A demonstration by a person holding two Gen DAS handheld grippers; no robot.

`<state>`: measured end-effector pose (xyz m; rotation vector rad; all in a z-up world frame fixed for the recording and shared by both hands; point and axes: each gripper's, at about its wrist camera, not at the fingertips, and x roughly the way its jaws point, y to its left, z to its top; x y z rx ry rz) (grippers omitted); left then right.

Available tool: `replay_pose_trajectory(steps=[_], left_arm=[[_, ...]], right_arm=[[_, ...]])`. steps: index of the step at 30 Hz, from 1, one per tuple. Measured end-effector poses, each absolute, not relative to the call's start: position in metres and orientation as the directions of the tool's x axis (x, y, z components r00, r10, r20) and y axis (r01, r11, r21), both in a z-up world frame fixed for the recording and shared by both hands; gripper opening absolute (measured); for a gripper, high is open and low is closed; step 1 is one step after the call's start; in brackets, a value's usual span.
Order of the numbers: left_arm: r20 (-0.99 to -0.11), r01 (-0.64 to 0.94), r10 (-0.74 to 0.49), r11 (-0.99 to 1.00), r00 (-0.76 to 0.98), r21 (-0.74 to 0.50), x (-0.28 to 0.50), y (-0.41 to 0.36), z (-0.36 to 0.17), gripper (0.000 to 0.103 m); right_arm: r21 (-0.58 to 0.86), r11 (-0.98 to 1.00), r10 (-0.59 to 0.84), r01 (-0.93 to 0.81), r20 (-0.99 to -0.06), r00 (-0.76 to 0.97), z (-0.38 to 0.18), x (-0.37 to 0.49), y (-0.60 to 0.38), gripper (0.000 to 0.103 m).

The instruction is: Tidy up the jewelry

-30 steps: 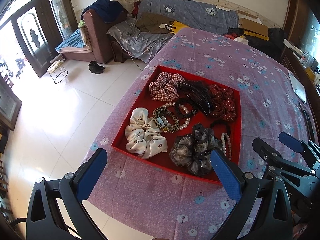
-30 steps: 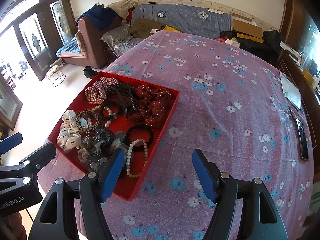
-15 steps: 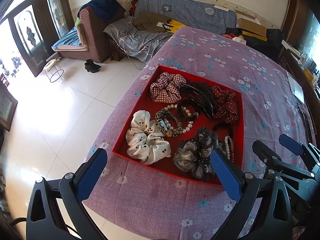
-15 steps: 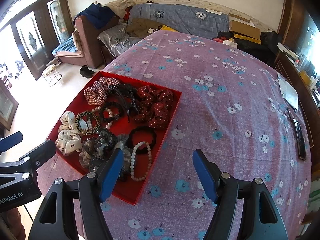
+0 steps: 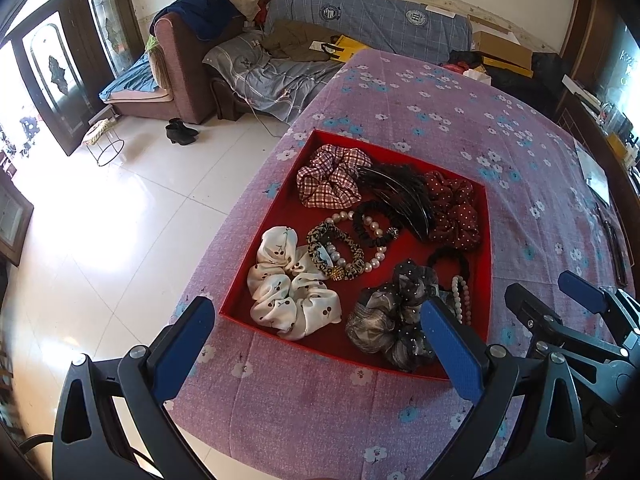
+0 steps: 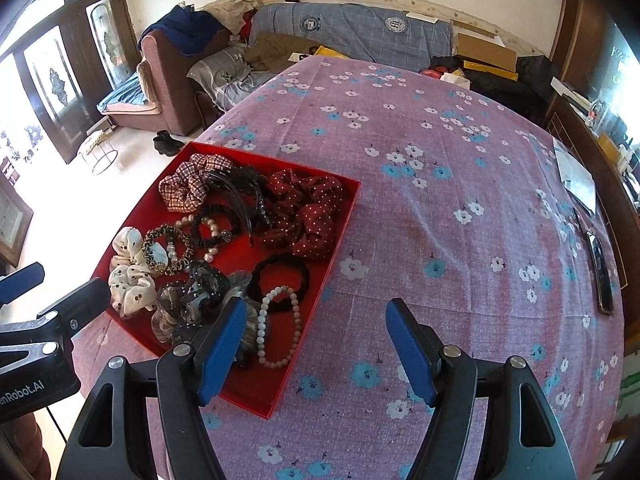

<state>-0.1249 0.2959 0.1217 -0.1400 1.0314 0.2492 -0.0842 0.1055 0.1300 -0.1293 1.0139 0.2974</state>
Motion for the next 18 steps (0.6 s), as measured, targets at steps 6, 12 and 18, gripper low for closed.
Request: replay_pose_trajectory(steps=[6, 12, 18], left_arm=[[-0.864, -0.269, 0.14, 0.963, 0.483, 0.006, -0.123, 0.294, 0.12, 0.103], [-0.866, -0.276, 0.146, 0.961, 0.479, 0.01, -0.123, 0.289, 0.119, 0.103], [-0.866, -0.279, 0.158, 0.96, 0.474, 0.022, -0.124, 0.278, 0.121, 0.103]], right_arm=[[0.033, 0.952, 0.186, -0.304, -0.853, 0.488, 0.129, -0.084, 0.104, 0.077], [0.041, 0.95, 0.192, -0.308, -0.857, 0.478, 0.125, -0.084, 0.099, 0.077], [0.052, 0.948, 0.203, -0.314, -0.858, 0.471, 0.124, -0.084, 0.092, 0.077]])
